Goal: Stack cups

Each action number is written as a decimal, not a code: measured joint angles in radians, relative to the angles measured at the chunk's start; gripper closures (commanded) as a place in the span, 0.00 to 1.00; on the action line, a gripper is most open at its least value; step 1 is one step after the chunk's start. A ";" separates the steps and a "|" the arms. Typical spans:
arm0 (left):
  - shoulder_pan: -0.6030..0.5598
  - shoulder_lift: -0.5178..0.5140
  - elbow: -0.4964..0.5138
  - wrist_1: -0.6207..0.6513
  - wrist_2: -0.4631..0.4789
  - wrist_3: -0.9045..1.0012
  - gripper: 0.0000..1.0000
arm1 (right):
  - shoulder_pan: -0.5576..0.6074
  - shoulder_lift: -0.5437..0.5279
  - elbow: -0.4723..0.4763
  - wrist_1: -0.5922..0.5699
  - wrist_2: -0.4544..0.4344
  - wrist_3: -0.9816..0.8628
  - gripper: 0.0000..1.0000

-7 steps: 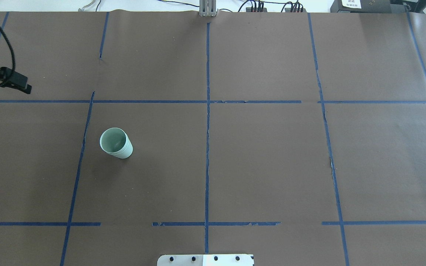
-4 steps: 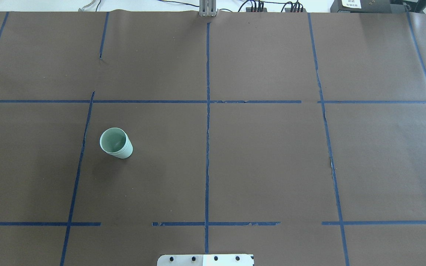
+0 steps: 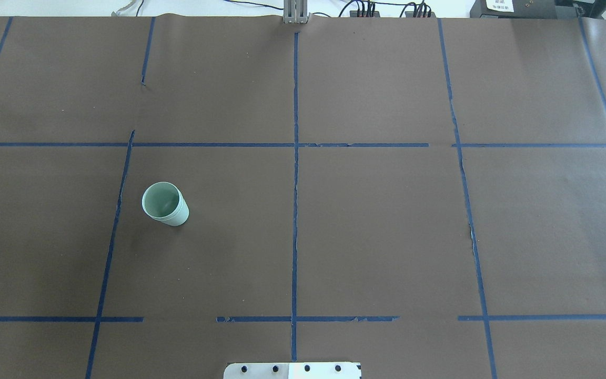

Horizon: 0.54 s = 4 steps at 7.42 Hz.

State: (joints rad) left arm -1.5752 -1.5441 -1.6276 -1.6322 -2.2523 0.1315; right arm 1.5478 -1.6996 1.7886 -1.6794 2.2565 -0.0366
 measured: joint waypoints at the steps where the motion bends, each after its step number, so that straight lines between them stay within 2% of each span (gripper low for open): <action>1: -0.006 0.009 0.007 0.009 -0.019 0.002 0.00 | 0.000 0.000 0.000 0.000 0.000 0.000 0.00; 4: -0.008 0.029 0.011 0.047 -0.105 -0.003 0.00 | 0.000 0.000 0.000 0.001 0.000 0.000 0.00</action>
State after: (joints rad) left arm -1.5831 -1.5155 -1.6170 -1.5855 -2.3572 0.1290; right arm 1.5478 -1.6996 1.7890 -1.6784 2.2565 -0.0368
